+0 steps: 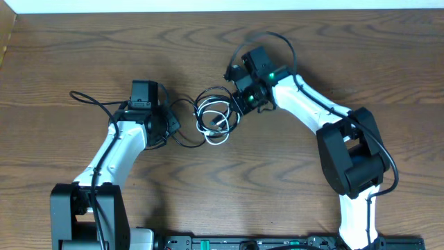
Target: Untangle cables
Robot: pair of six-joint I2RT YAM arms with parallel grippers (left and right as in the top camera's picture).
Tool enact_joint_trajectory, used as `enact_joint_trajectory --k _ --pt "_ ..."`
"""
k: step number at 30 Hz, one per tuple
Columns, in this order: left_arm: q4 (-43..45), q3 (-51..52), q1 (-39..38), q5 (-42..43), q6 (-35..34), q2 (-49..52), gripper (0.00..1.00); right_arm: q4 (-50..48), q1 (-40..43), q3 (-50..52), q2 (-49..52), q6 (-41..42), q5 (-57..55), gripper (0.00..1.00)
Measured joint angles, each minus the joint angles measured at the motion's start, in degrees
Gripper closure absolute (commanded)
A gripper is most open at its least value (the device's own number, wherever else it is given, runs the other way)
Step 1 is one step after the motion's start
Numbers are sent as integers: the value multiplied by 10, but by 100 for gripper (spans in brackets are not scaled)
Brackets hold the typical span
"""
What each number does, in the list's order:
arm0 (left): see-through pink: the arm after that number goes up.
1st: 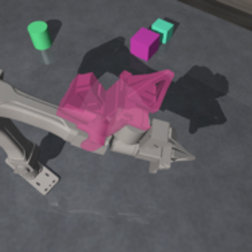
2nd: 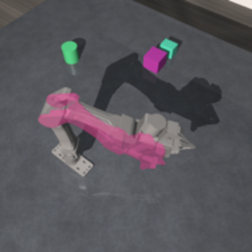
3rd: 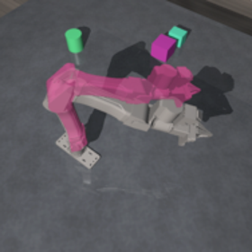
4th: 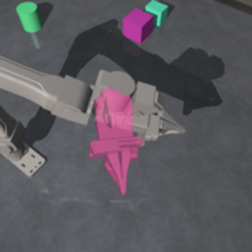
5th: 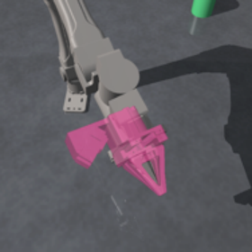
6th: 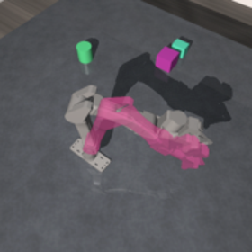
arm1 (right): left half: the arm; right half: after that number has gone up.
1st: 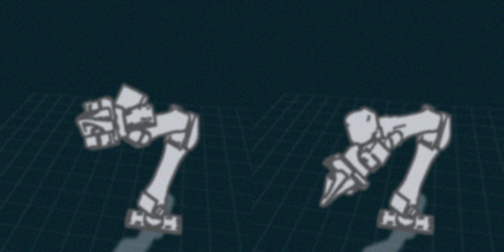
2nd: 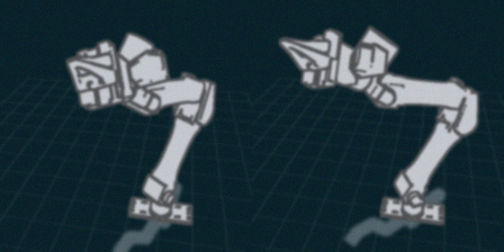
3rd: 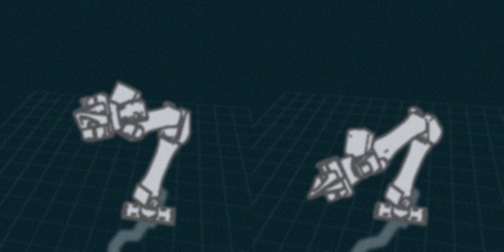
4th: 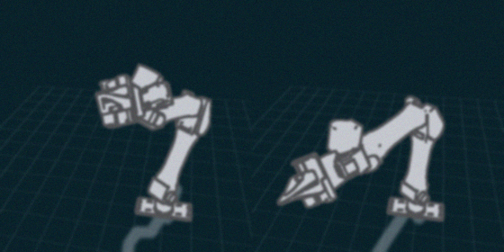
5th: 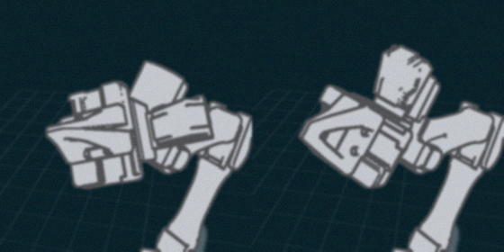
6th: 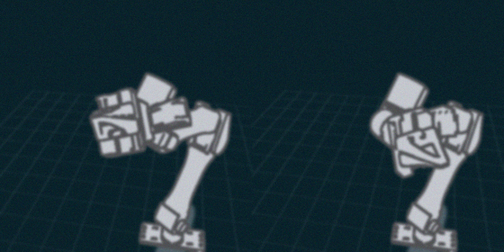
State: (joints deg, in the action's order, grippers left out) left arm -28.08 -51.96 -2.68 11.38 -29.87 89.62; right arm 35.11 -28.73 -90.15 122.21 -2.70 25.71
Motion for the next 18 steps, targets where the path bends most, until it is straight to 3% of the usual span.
enact_joint_trajectory --k 5,8,12,14,16,18 --pt "1 0 -2 9 1 0 74 15 0 -14 0 -10 68 51" --pt "3 0 -6 9 1 0 74 17 0 -14 0 -13 85 49" --pt "14 0 -9 10 1 0 76 20 0 -14 0 -15 95 58" --pt "17 0 -9 12 1 0 85 20 0 -14 0 -14 97 61" --pt "19 0 -9 20 -2 0 92 21 -1 -14 0 -14 98 72" --pt "23 0 -11 31 0 0 92 22 -1 -14 0 -14 101 82"
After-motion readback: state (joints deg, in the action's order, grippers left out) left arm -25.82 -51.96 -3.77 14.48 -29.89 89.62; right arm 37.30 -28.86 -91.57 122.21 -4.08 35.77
